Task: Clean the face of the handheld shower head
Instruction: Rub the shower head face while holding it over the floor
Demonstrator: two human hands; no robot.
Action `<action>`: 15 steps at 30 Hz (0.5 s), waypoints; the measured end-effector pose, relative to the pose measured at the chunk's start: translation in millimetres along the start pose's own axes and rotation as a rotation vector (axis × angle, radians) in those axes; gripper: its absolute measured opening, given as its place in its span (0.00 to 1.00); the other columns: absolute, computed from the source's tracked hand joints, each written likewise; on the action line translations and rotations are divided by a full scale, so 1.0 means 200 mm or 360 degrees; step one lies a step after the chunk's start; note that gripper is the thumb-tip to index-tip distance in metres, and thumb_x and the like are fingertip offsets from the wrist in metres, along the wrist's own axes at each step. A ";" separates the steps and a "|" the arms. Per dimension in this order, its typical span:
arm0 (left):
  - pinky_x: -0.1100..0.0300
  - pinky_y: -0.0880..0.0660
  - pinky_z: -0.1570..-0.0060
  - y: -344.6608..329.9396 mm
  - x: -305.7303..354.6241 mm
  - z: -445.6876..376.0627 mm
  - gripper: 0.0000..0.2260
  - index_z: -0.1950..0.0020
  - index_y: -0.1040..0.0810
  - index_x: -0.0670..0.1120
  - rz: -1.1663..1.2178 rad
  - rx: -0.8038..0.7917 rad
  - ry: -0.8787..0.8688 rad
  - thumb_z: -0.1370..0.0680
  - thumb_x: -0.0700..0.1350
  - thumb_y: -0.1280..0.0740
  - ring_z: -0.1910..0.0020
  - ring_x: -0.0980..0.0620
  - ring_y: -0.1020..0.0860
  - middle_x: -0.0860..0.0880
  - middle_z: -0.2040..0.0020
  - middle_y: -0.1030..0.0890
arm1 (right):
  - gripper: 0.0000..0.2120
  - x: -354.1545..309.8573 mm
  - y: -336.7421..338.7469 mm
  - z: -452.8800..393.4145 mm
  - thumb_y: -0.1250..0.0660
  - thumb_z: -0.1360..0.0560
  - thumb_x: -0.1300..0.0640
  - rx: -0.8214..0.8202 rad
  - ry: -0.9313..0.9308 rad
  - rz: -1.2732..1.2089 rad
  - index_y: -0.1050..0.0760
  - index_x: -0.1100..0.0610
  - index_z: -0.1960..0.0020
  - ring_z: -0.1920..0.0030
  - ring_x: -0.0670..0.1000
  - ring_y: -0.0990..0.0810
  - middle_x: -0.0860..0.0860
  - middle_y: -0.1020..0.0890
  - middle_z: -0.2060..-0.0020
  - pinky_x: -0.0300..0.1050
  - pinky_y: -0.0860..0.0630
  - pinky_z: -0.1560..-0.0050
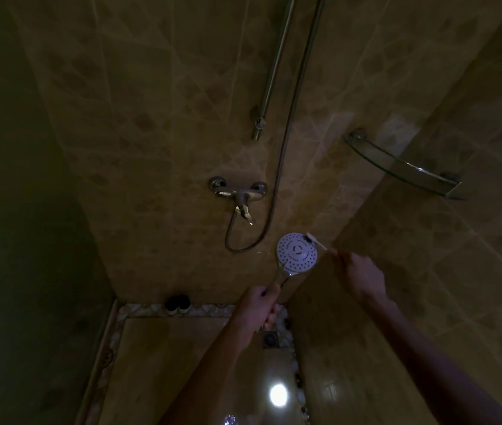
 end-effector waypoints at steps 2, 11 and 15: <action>0.66 0.39 0.80 -0.01 0.00 0.00 0.13 0.60 0.28 0.46 0.0007 -0.0006 -0.0006 0.20 0.52 0.40 0.77 0.57 0.33 0.51 0.70 0.28 | 0.23 0.00 -0.01 0.01 0.50 0.19 0.40 0.0041 0.0009 -0.0027 0.22 0.53 0.47 0.59 0.54 0.20 0.53 0.20 0.62 0.48 0.24 0.59; 0.64 0.38 0.79 0.02 0.01 -0.01 0.14 0.61 0.28 0.45 0.0021 0.0030 -0.0010 0.20 0.52 0.39 0.78 0.56 0.33 0.49 0.70 0.28 | 0.22 0.05 -0.07 0.02 0.51 0.20 0.39 0.0090 0.0045 0.0075 0.23 0.50 0.49 0.60 0.54 0.18 0.53 0.18 0.61 0.49 0.21 0.60; 0.64 0.38 0.78 0.01 0.01 -0.01 0.14 0.61 0.28 0.44 0.0017 0.0036 -0.0005 0.20 0.52 0.40 0.78 0.56 0.33 0.48 0.70 0.29 | 0.22 0.06 -0.12 0.05 0.52 0.20 0.38 0.0058 0.0048 -0.0124 0.24 0.50 0.49 0.65 0.51 0.20 0.49 0.20 0.65 0.51 0.20 0.63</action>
Point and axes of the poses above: each hand's wrist, its own z-axis away from the middle knuckle, its own y-axis out of the back of the hand, x = y × z, the point moved 10 cm from there along -z, towards the middle knuckle
